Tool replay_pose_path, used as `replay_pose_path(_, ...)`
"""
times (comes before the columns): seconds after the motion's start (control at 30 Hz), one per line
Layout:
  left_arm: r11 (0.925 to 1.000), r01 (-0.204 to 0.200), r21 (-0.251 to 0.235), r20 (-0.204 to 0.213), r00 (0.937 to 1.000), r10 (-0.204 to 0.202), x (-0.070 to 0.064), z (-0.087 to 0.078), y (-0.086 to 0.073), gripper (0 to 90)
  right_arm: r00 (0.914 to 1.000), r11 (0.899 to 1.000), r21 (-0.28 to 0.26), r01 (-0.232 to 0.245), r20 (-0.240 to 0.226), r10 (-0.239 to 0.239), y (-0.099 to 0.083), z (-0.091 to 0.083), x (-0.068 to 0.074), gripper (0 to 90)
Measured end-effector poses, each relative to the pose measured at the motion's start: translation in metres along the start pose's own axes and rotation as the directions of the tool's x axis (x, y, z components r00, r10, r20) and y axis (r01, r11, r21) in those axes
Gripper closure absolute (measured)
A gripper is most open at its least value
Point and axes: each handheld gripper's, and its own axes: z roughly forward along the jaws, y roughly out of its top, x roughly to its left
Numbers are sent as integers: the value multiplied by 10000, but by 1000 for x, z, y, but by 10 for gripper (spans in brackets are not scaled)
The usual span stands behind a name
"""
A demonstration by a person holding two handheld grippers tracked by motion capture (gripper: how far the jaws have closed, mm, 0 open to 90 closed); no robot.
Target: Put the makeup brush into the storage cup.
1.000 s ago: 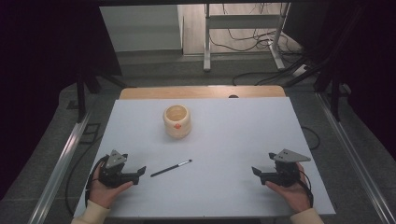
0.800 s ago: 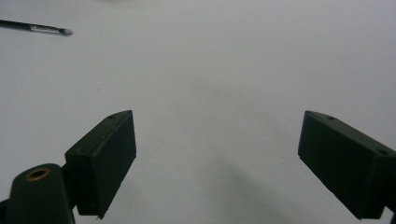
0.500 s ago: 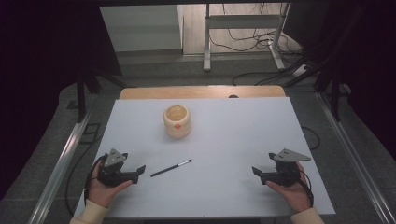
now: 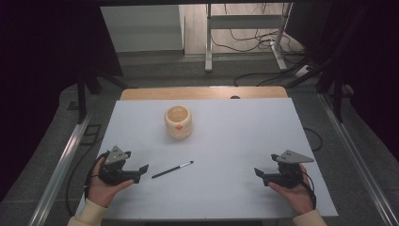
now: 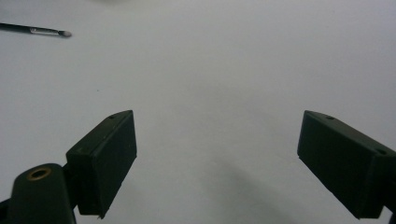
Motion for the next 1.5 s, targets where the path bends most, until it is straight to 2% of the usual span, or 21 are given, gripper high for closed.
replay_pose_path(0.5,9988,-452,172,329,9985,446,-8,6,12,154,10000,10000,-5,-24,3,24,-1,0,0,117)
replay_pose_path(0.93,9976,-642,242,456,9970,631,-15,12,23,158,10000,10000,95,-24,0,24,-1,2,0,119)
replay_pose_path(1.5,9902,-1238,642,812,9896,1185,-29,29,35,160,10000,10000,64,-15,-12,15,-1,1,0,124)
